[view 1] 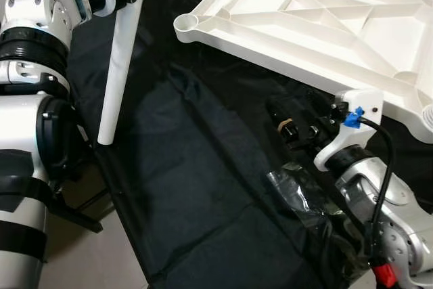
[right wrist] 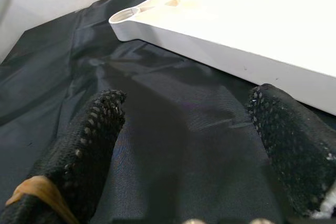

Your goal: Building children table

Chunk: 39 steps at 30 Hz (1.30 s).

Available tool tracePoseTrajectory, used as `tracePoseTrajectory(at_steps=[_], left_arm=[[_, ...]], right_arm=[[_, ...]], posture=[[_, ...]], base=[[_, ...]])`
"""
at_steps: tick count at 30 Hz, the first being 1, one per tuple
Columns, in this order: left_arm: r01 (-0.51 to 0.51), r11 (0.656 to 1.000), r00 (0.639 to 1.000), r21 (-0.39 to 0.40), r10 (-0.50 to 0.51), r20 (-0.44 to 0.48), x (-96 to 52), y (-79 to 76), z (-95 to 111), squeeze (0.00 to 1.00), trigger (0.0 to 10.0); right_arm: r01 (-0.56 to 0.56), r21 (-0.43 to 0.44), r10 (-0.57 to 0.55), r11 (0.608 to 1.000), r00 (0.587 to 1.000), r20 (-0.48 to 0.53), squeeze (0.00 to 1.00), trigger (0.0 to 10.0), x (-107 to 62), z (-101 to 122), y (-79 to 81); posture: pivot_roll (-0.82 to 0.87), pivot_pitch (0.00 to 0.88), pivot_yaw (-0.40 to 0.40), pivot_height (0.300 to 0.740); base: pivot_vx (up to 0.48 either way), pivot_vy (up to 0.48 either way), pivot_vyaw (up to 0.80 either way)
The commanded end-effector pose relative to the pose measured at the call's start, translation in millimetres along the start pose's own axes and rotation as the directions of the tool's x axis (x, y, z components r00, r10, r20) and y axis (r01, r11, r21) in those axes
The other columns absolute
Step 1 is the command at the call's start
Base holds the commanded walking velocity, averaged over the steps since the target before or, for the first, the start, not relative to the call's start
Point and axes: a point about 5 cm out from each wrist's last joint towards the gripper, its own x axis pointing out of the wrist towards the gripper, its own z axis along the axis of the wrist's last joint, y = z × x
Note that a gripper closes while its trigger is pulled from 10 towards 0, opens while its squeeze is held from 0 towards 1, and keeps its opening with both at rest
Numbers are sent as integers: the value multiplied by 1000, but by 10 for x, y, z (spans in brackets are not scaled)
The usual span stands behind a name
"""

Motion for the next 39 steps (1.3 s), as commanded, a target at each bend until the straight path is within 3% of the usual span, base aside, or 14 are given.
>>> tracePoseTrajectory(at_steps=[1, 5, 8, 13, 15, 17, 20, 22, 24, 27, 29, 33, 36, 39], left_arm=[[-34, 995, 996, -97, 26, -86, 8, 14, -167, 0, 10000], [-70, 973, 993, -218, 48, -104, 16, 13, -218, 0, 10000], [-62, 940, 997, -336, 75, 28, -13, 60, -43, 0, 10000], [-39, 938, 989, -345, 86, 121, -40, 83, 91, 0, 10000], [11, 942, 967, -337, 75, 244, -74, 76, 246, 0, 10000], [48, 916, 955, -399, 75, 286, -96, 82, 298, 0, 10000], [101, 787, 927, -608, 148, 345, -187, 191, 375, 0, 10000], [101, 787, 927, -608, 148, 345, -187, 191, 375, 0, 10000], [125, 713, 894, -690, 221, 390, -297, 330, 419, 0, 10000], [119, 711, 875, -693, 255, 412, -363, 406, 433, 0, 10000], [26, 805, 829, -593, 314, 462, -492, 513, 404, 0, 10000], [-10, 841, 820, -540, 317, 477, -519, 514, 383, 0, 10000], [-57, 898, 798, -437, 304, 520, -589, 390, 327, 0, 10000], [-60, 908, 787, -414, 298, 541, -639, 326, 316, 0, 10000]], right_arm=[[3, 10, -3, 1000, 1000, -5, 0, 10000, -6, -35, 11], [3, 11, -3, 1000, 1000, -4, 0, 10000, -1, -39, 15], [4, 14, -4, 1000, 1000, 0, 0, 10000, -2, -41, 22], [4, 15, -4, 1000, 1000, 3, 0, 10000, -3, -42, 25], [3, 17, -3, 1000, 1000, 5, 0, 10000, 1, -45, 32], [1, 18, -1, 1000, 1000, 6, 0, 10000, 3, -46, 36], [0, 19, 0, 1000, 1000, 9, 0, 10000, 14, -46, 40], [0, 19, 0, 1000, 1000, 9, 0, 10000, 14, -46, 40], [1, 18, -1, 1000, 1000, 10, 0, 10000, 18, -47, 41], [1, 18, -1, 1000, 1000, 11, 0, 10000, 19, -49, 41], [-1, 17, 1, 1000, 1000, 10, 0, 10000, 23, -59, 39], [-1, 17, 1, 1000, 1000, 10, 0, 10000, 25, -65, 39], [-4, 17, 4, 1000, 1000, 12, 0, 10000, 44, -70, 38], [-6, 16, 6, 1000, 1000, 15, 0, 10000, 57, -70, 36]], posture=[[-107, 308, 49, 740], [-107, 304, 52, 740], [-106, 296, 56, 740], [-107, 292, 59, 740], [-108, 283, 58, 740], [-107, 281, 57, 740], [-108, 277, 58, 740], [-108, 277, 58, 740], [-108, 273, 60, 740], [-106, 272, 59, 740], [-103, 261, 56, 740], [-104, 259, 54, 740], [-104, 237, 42, 740], [-105, 230, 39, 740]], base=[[0, 0, 0], [0, 0, 0], [0, 0, 0], [0, 0, 0], [0, 0, 0], [0, 0, 0], [0, 0, 0], [0, 0, 0], [0, 0, 0], [0, 0, 0], [0, 0, 0], [0, 0, 0], [0, 0, 0], [0, 0, 0]])
